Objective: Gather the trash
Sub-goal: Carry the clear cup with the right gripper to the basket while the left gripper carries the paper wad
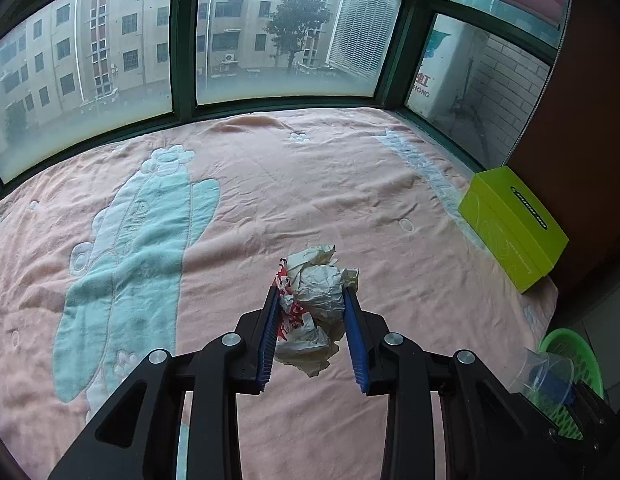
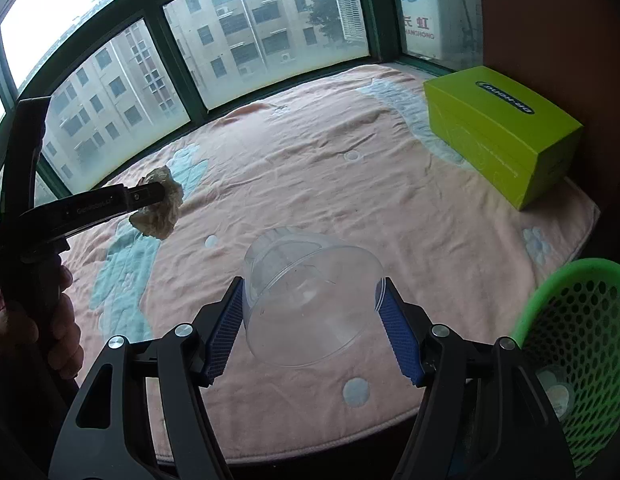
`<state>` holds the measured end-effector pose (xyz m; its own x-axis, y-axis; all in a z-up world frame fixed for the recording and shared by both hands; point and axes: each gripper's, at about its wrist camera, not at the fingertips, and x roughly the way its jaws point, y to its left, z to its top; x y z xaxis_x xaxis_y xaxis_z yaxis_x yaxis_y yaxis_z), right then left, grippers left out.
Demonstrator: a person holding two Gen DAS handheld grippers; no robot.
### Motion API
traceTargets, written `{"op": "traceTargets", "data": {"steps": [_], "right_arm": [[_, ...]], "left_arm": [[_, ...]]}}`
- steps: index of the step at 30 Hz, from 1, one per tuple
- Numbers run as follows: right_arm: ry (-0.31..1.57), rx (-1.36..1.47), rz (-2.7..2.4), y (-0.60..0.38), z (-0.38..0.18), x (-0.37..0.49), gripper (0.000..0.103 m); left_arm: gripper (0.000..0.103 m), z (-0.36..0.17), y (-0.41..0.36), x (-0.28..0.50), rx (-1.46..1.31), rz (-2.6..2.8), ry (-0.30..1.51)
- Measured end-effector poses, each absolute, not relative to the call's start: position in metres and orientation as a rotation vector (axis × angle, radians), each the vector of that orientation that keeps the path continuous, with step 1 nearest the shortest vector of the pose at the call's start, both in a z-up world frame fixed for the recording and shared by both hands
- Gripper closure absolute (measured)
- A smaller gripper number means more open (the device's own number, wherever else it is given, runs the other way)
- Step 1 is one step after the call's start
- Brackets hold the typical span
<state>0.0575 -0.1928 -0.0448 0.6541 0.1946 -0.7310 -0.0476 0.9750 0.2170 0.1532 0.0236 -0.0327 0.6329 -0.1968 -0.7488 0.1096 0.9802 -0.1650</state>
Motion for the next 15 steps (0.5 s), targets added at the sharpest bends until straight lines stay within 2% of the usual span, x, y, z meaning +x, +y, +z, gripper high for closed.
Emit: {"op": "traceTargets", "data": {"steps": [15], "right_arm": [[0.784,0.202,0.076,-0.218,-0.02,0.007,0.037]], "left_arm": [[0.072,-0.005,-0.002,0.099,-0.075,-0.218,0.816]]}}
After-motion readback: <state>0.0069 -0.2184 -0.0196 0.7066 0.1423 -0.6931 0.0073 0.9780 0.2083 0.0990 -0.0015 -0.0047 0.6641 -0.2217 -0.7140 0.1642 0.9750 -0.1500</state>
